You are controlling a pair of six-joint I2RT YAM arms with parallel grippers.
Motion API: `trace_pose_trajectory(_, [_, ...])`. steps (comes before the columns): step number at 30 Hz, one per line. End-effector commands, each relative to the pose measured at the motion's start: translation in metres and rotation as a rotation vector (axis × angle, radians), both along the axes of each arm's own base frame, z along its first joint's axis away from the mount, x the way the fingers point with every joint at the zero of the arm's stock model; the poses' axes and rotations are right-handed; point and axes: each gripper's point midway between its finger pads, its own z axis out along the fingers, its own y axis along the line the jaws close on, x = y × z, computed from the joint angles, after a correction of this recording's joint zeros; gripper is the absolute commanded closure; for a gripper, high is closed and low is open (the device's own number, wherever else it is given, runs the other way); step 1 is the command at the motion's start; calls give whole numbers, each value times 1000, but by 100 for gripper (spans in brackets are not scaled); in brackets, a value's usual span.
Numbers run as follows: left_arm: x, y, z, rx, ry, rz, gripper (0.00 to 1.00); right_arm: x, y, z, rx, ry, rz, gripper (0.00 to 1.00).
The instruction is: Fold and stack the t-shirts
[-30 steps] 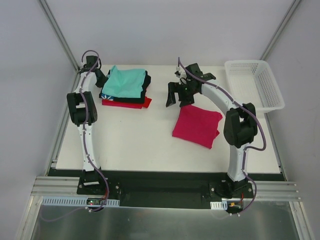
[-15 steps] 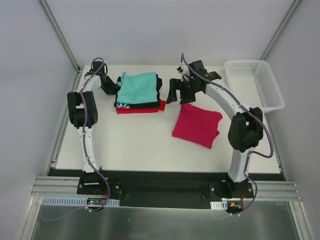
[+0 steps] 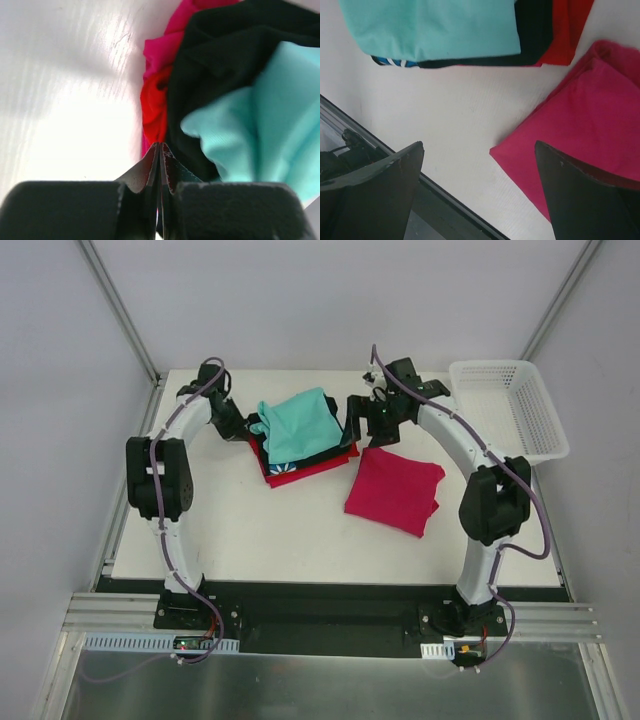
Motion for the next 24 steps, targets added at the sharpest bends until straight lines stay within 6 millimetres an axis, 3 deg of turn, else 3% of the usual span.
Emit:
trace_pose_trajectory(1, [14,25,98,116,-230,26,100,37,-6,40,22,-117,-16,4])
trace_pose_trajectory(2, [16,26,112,121,-265,29,100,44,-2,35,29,-107,-10,4])
trace_pose_trajectory(6, [32,24,157,117,-382,26,100,68,30,64,201,-185,49,4])
trace_pose_trajectory(7, [36,23,163,112,-398,22,100,64,44,74,295,-170,96,3])
trace_pose_trajectory(8, [39,16,161,81,-395,-7,100,67,52,79,343,-173,120,1])
trace_pose_trajectory(9, [44,13,172,69,-427,-30,100,76,60,68,380,-154,132,1])
trace_pose_trajectory(10, [45,8,173,53,-430,-46,100,77,69,82,441,-137,153,3])
trace_pose_trajectory(12, [44,2,175,45,-438,-72,100,84,75,69,461,-100,149,4])
trace_pose_trajectory(17, [49,-9,175,55,-475,-152,100,83,94,72,548,-126,175,4])
trace_pose_trajectory(18, [51,-17,178,34,-487,-184,100,82,97,72,568,-109,186,19])
trace_pose_trajectory(19, [53,-23,178,14,-492,-204,100,87,100,62,572,-73,169,70])
trace_pose_trajectory(20, [57,-28,175,-3,-492,-221,100,91,103,67,590,-56,160,90])
trace_pose_trajectory(21, [57,-38,176,-41,-495,-251,100,92,105,65,597,-39,157,100])
trace_pose_trajectory(24, [63,-50,172,-66,-492,-269,100,93,109,52,596,4,145,100])
